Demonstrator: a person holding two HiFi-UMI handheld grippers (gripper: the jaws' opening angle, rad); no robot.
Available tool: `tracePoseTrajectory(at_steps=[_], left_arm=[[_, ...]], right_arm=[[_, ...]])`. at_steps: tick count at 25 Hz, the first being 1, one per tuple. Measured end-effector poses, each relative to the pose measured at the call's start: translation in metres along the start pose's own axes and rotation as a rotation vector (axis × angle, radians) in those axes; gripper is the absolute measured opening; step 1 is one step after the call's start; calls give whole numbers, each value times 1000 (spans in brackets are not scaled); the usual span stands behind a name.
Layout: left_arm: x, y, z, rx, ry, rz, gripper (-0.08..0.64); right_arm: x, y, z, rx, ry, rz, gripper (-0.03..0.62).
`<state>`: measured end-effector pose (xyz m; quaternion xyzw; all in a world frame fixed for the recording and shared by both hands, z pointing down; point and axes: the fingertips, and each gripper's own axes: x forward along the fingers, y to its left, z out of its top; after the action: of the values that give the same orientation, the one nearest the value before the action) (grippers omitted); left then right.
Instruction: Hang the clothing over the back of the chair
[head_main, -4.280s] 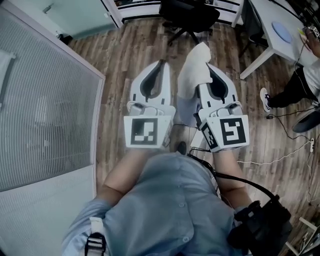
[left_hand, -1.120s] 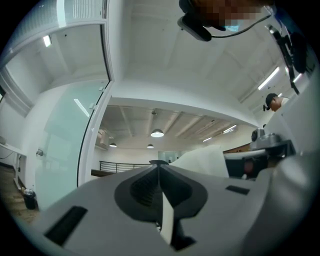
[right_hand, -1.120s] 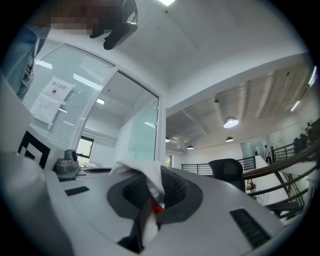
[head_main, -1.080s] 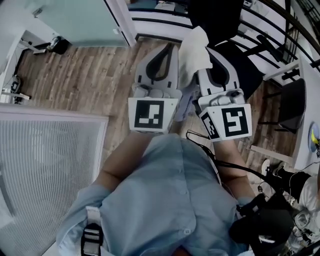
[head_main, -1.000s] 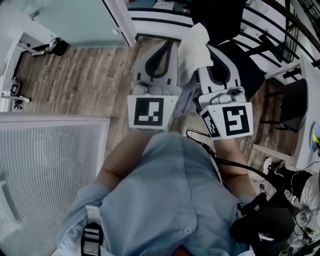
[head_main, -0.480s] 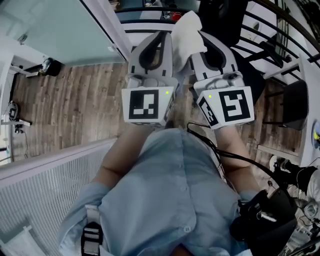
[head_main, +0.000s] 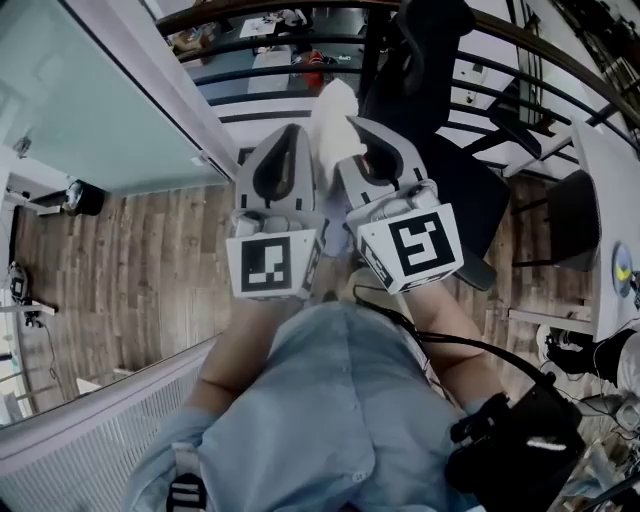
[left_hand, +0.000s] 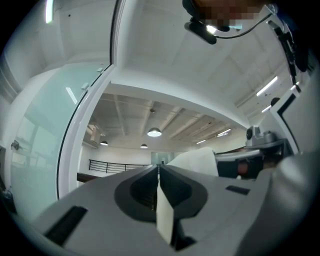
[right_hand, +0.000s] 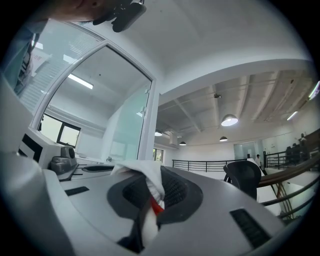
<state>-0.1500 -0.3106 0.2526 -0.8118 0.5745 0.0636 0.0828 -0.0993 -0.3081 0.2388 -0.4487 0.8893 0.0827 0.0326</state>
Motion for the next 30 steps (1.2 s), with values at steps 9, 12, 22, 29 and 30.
tracePoseTrajectory(at_steps=[9,12,22,29,30], left_arm=[[98,19,-2,-6,-11,23,18],[127,24,11,8,-32,27,18],[225,43,48,12,-73,59,18],[277,15,41,-9,-49,-17,18],[281,10,37,-11,-42,-28,18]], right_arm=[[78,-62,19,-50,42,54,35],[106,-85,41,-83,50,68,35],[186,-203,137,-161,-9,57,35],[146,-348,172,-152,-66,-193,35],[132,-368,167,-148,-66,-232,35]])
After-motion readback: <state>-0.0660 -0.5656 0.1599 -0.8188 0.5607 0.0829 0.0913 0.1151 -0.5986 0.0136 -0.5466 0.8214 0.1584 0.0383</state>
